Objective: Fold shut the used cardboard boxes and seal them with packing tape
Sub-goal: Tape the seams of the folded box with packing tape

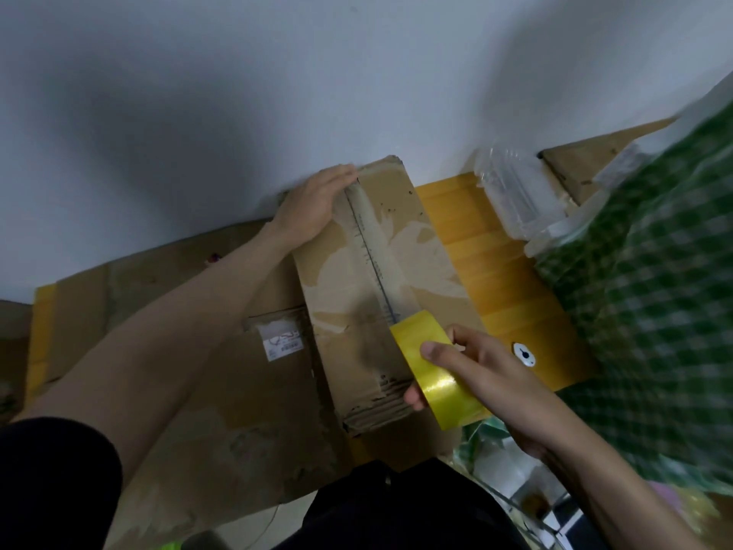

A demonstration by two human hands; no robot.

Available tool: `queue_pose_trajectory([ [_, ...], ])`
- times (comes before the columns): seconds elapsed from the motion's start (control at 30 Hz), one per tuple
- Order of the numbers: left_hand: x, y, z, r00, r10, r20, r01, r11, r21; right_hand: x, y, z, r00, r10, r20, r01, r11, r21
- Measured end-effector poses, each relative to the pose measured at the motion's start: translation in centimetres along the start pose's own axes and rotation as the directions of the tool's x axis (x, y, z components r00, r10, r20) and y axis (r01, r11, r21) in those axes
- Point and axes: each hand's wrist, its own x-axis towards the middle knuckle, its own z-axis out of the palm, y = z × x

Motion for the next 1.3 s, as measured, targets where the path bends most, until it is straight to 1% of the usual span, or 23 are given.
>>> queue_pose_trajectory([
  [0.07,-1.1,0.5,-0.3,0.997,0.075,0.031,-0.077,0.996,0.035,0.0,0.1,0.0,1.0,-0.003,0.01,0.003,1.0,-0.001],
  [0.2,-2.4,0.1,-0.7,0.963,0.173,0.209,-0.199,0.974,0.113,-0.2,0.3,0.2,1.0,0.003,0.026,-0.003,1.0,0.006],
  [0.27,-2.6,0.5,-1.0,0.948,0.142,0.284,-0.189,0.971,0.145,-0.3,0.5,0.2,1.0,0.012,0.023,-0.012,1.0,0.013],
  [0.37,-2.7,1.4,-1.3,0.933,0.071,0.353,-0.146,0.971,0.19,-0.4,0.7,0.4,1.0,0.031,-0.001,-0.031,0.998,0.055],
  [0.47,-2.8,1.6,-1.2,0.905,0.02,0.425,-0.148,0.952,0.269,-0.5,0.6,0.3,0.999,0.043,-0.023,-0.041,0.995,0.089],
  [0.6,-3.0,2.4,-1.0,0.893,-0.008,0.45,-0.162,0.927,0.338,-0.4,1.1,-0.2,0.999,0.05,-0.019,-0.048,0.994,0.096],
  [0.7,-3.7,3.0,-1.4,0.89,0.023,0.456,-0.208,0.909,0.36,-0.4,1.3,-0.3,0.999,0.052,-0.009,-0.05,0.993,0.109],
  [0.83,-5.5,4.4,-1.7,0.861,0.106,0.497,-0.273,0.922,0.276,-0.6,1.3,-0.3,0.999,0.048,0.01,-0.049,0.992,0.116],
  [0.93,-7.3,5.9,-1.3,0.845,0.14,0.517,-0.296,0.926,0.233,-0.6,1.4,-0.3,0.998,0.064,0.028,-0.067,0.99,0.126],
  [1.3,-12.2,10.4,-0.3,0.829,0.201,0.522,-0.341,0.921,0.188,0.0,1.5,-0.8,0.993,0.09,0.08,-0.101,0.985,0.143],
])
